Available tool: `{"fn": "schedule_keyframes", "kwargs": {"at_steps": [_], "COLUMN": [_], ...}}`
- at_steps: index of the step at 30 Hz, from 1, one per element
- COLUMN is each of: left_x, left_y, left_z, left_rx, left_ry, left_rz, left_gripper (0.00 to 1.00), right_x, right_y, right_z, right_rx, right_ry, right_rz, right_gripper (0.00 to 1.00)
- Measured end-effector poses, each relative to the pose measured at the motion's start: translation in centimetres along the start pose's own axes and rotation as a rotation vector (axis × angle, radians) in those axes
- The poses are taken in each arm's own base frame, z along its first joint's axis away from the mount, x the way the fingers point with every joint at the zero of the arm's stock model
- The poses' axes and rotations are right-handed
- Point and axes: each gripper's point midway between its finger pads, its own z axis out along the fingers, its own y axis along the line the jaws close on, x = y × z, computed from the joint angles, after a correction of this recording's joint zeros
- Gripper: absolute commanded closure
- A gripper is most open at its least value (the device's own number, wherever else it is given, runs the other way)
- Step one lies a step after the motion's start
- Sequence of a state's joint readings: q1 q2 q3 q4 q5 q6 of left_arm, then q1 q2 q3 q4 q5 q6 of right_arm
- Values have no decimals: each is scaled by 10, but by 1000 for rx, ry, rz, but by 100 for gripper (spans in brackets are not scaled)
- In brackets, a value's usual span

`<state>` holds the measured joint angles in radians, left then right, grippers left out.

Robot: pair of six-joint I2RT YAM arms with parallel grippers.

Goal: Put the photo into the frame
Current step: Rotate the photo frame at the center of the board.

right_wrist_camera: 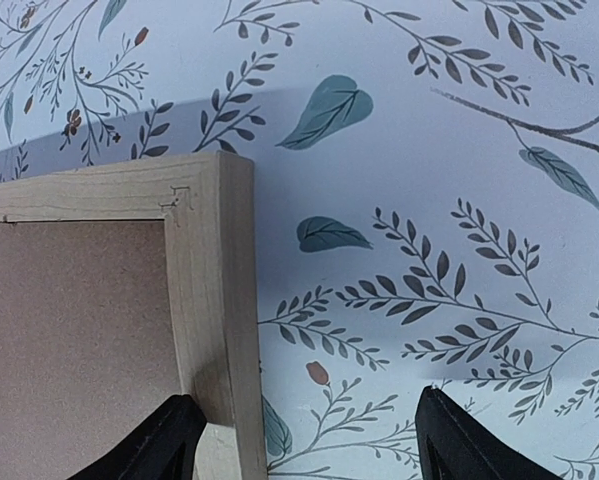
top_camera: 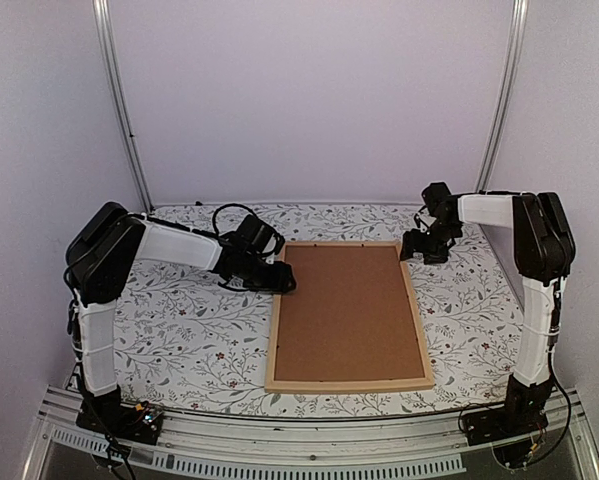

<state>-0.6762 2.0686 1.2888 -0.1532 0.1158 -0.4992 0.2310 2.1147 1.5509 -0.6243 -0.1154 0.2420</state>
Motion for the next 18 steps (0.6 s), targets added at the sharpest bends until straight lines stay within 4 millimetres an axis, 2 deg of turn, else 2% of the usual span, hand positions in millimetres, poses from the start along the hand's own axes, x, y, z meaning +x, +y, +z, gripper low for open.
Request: {"fn": "schedule_keyframes", "kwargs": {"at_steps": [18], "left_x": [1], "left_y": [-2], "left_z": [0], "left_rx": [-24], "left_ry": [-9], "left_rz": [0], "left_gripper": [39], "right_x": [2], "right_y": [13], "right_z": [-1], "right_rx": [91], "right_ry": [-34], "right_rz": [-40], "right_gripper": [23]}}
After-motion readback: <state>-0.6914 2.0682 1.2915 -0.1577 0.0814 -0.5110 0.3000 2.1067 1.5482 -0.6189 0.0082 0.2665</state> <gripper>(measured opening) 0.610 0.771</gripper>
